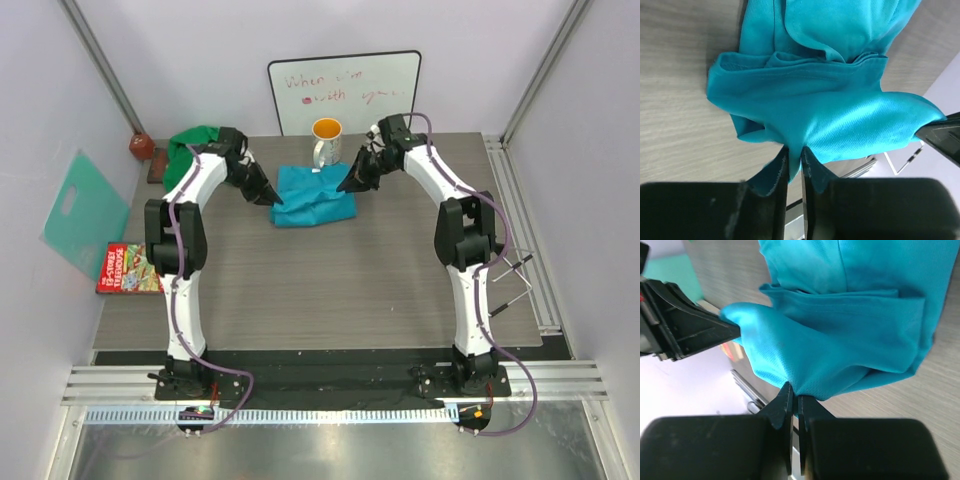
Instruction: Fold and stack the t-shirts
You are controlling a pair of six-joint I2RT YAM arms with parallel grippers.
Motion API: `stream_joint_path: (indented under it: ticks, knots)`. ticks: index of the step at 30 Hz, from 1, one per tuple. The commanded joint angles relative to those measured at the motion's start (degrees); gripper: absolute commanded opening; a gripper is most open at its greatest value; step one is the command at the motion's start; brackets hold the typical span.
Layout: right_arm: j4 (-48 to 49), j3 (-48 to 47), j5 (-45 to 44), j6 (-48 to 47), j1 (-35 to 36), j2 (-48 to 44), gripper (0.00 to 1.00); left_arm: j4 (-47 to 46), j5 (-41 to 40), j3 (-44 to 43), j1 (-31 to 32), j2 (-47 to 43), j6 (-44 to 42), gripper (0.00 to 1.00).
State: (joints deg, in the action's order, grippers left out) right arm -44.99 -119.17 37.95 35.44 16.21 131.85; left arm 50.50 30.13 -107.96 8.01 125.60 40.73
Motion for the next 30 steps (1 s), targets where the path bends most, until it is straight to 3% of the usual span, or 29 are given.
stream_joint_path:
  ticks: [1,4,13,15,17,18,19,20,30]
  knots:
    - [7.1,0.3,4.5,6.0,-1.3,0.8,0.09,-4.9,3.8,-5.1,-0.9,2.1,4.2,0.19]
    - [9.7,0.5,6.1,8.8,-1.4,2.3,0.14,-7.3,5.3,-8.7,-1.0,5.1,7.2,0.27]
    - [23.0,0.3,9.9,21.6,-2.1,7.4,0.18,-14.2,7.7,-16.8,-1.0,12.5,14.9,0.30]
    - [25.5,-0.4,10.0,23.3,-2.4,8.2,0.15,-15.6,7.7,-17.4,-1.0,13.2,16.2,0.27]
    - [27.6,-1.6,10.1,25.8,-2.8,9.7,0.10,-16.4,7.2,-17.5,-1.1,13.4,16.8,0.17]
    - [28.2,-1.9,10.0,26.4,-3.1,10.1,0.02,-16.7,7.0,-17.4,-1.2,13.5,16.9,0.11]
    - [29.2,-2.3,10.0,27.7,-3.3,10.4,0.01,-16.9,7.0,-17.5,-1.3,13.5,16.9,0.02]
    - [30.0,-2.6,9.8,28.4,-3.6,10.6,0.01,-17.3,7.0,-17.5,-1.4,13.6,17.1,0.00]
    - [38.5,-2.6,9.7,35.3,-6.9,11.8,0.01,-20.4,6.6,-17.1,-3.1,12.7,17.4,0.00]
